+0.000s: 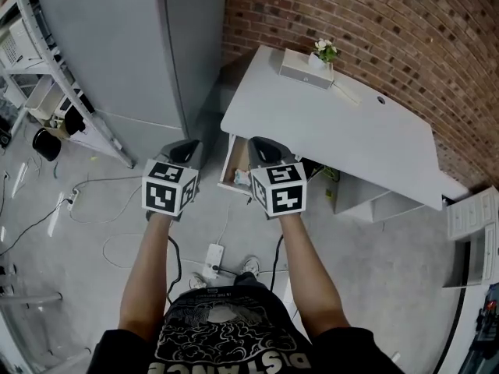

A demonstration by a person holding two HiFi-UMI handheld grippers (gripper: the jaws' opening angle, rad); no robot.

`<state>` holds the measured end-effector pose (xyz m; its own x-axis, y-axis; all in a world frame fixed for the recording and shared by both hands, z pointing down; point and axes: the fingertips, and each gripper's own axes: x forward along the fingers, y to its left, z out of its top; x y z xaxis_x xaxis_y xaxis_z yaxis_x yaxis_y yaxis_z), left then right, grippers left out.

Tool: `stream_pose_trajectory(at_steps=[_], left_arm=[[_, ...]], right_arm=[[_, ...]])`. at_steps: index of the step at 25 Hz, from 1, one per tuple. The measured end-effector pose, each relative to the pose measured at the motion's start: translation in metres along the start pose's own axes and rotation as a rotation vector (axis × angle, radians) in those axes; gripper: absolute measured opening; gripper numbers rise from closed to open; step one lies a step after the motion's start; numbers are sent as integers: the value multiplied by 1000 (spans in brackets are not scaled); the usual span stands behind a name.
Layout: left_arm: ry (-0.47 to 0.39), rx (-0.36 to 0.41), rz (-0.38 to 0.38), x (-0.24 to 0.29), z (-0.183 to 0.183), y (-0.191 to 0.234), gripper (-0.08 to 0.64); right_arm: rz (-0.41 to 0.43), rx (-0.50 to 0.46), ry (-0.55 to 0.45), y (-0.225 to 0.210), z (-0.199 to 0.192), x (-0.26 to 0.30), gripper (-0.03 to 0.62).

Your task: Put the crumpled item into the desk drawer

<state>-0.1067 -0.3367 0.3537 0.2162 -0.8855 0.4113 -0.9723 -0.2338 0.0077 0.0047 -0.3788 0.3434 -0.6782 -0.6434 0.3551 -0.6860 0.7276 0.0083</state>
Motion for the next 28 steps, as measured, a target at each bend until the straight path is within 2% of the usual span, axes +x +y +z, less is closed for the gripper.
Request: stream_pose_trajectory(at_steps=[4, 19, 28], left_arm=[[-22, 56, -30, -4, 11, -3, 0], [-60, 57, -24, -14, 27, 11, 0], [-60, 77, -21, -10, 27, 6, 0]], right_arm=[[-43, 19, -29, 3, 6, -15, 2], [-93, 36, -72, -5, 18, -33, 2], [-89, 32, -70, -5, 15, -30, 2]])
